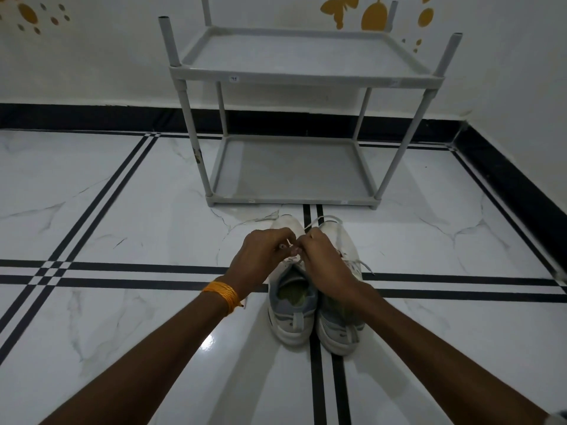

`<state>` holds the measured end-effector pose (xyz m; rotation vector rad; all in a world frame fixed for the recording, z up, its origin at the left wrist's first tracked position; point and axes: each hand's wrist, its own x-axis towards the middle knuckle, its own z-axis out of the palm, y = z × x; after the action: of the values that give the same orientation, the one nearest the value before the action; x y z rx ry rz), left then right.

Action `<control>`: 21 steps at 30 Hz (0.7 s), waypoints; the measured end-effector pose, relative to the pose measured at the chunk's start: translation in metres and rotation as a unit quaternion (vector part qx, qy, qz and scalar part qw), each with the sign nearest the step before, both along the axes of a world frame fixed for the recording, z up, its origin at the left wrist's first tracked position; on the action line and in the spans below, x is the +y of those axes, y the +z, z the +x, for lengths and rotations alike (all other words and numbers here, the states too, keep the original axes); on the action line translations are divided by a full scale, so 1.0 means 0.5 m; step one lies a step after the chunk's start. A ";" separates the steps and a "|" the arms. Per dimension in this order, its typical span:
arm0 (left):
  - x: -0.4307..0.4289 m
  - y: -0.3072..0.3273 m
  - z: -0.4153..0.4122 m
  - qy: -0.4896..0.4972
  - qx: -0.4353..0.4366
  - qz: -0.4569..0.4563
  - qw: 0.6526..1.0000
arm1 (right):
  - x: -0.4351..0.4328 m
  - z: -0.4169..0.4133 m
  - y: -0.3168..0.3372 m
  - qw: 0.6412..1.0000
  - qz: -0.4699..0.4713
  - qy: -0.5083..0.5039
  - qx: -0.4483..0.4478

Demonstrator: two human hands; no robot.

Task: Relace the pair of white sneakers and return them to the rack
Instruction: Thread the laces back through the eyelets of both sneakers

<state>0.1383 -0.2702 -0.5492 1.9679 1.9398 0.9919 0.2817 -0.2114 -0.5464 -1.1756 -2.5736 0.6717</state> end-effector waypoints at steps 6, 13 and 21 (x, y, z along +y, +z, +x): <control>0.004 0.012 -0.004 -0.006 0.138 0.018 0.990 | 0.008 0.007 0.010 0.993 -0.104 -0.039 0.049; 0.017 0.029 0.000 0.040 -0.182 -0.228 0.956 | 0.011 0.013 -0.005 0.985 -0.093 -0.064 0.132; 0.015 0.049 0.002 0.048 -0.303 -0.262 0.915 | 0.007 0.016 0.027 0.975 0.192 0.102 0.051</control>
<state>0.1392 -0.2628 -0.5249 1.1113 1.7060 0.8467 0.2900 -0.2078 -0.5328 -0.7434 -2.5999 0.2408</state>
